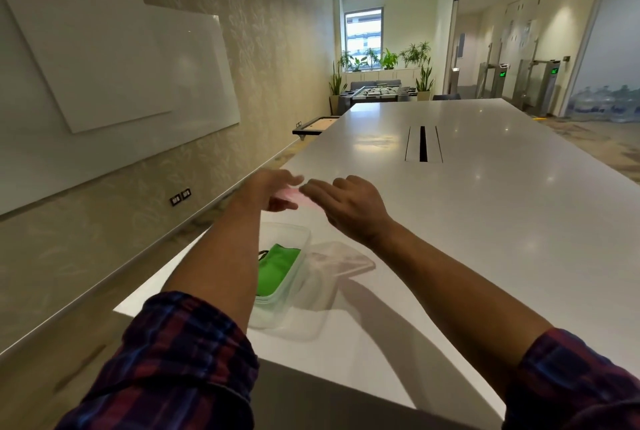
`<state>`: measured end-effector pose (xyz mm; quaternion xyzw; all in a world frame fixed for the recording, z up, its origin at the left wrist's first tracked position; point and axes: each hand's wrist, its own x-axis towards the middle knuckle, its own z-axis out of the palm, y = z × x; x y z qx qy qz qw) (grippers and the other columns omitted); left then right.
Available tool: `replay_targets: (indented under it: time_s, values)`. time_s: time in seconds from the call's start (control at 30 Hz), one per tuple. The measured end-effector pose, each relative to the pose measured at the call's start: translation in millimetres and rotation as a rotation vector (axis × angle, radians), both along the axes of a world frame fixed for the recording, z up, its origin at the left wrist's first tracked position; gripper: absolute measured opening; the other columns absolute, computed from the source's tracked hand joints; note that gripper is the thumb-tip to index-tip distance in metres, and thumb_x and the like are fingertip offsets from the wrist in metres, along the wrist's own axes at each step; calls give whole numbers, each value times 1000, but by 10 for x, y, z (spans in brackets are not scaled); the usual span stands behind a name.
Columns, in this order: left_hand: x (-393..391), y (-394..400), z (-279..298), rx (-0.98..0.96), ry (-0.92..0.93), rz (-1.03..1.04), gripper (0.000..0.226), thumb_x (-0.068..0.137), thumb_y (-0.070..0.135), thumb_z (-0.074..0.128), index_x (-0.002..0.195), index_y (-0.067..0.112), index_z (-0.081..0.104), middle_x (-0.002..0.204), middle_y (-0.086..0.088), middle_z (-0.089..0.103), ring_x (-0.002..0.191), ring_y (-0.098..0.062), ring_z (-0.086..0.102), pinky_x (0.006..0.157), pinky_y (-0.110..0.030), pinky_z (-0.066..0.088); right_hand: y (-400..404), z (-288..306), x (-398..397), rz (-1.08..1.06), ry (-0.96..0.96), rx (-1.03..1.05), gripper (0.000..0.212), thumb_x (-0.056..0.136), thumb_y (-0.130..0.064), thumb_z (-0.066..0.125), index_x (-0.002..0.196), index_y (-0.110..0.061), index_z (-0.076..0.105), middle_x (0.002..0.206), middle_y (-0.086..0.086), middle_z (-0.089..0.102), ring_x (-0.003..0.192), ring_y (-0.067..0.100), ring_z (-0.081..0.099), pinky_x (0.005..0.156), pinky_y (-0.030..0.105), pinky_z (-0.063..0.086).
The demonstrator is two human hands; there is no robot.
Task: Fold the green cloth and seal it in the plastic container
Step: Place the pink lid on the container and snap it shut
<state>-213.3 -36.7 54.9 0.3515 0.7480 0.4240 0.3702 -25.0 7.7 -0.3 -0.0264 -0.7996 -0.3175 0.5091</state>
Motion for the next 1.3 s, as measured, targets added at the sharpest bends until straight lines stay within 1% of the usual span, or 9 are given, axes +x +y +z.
replay_targets:
  time_s: [0.2,0.37,0.53,0.67,0.8,0.93,1.1,1.2,1.3]
  values:
    - [-297,-128,-195,-300,132,-79,57,79,59,74,97,6,62,77,-7,63,63,-16,59,61,-27,38,-194,-72,-185,141,-156,283,21,102,-16,58,122,-13,53,98,0,75,52,19,50,46,29,40]
    - [-403,-104,-487,-81,202,126,50,86,44,73,109,0,70,101,-13,73,92,-31,71,87,-40,57,-351,-249,-301,169,-220,240,16,107,-11,47,113,-12,62,96,5,74,59,23,57,49,31,44]
    - [-504,-314,-674,-164,512,256,54,87,46,57,121,4,65,125,-19,65,113,-36,61,101,-44,49,-437,-605,-329,83,-375,71,32,86,-17,82,117,-13,73,109,7,74,60,22,62,49,25,38]
    - [-498,-393,-798,-224,644,319,57,93,46,49,128,2,62,131,-21,62,120,-38,58,94,-40,46,-483,-716,-381,72,-424,-23,40,79,-20,88,116,-12,73,110,9,75,54,21,63,49,23,33]
    - [-506,-408,-865,-198,701,352,56,97,45,47,125,-1,63,128,-21,65,118,-37,61,84,-37,47,-539,-825,-413,168,-461,-99,32,85,-14,81,115,-9,71,105,12,75,58,25,66,49,26,45]
    - [-531,-440,-893,-190,698,373,56,98,45,46,127,-1,63,128,-21,65,118,-38,62,90,-41,50,-615,-800,-431,226,-481,-258,28,95,-28,69,116,-9,69,105,11,74,66,27,69,53,27,52]
    - [-538,-482,-953,-186,695,382,43,94,43,54,106,3,65,113,-17,69,102,-34,66,76,-36,49,-607,-790,-427,202,-502,-327,61,88,-64,65,120,-12,69,112,10,74,89,27,69,75,29,52]
    - [-577,-510,-962,-190,675,401,37,86,42,67,89,7,59,100,-15,69,83,-27,62,68,-32,47,-628,-824,-420,105,-500,-429,70,87,-68,63,131,-13,63,130,11,68,111,31,66,94,41,54]
    - [-619,-523,-965,-171,646,402,47,82,45,73,97,2,66,99,-16,69,92,-31,68,67,-34,47,-649,-824,-434,83,-529,-548,72,88,-68,62,136,-14,60,133,7,69,114,30,68,96,41,54]
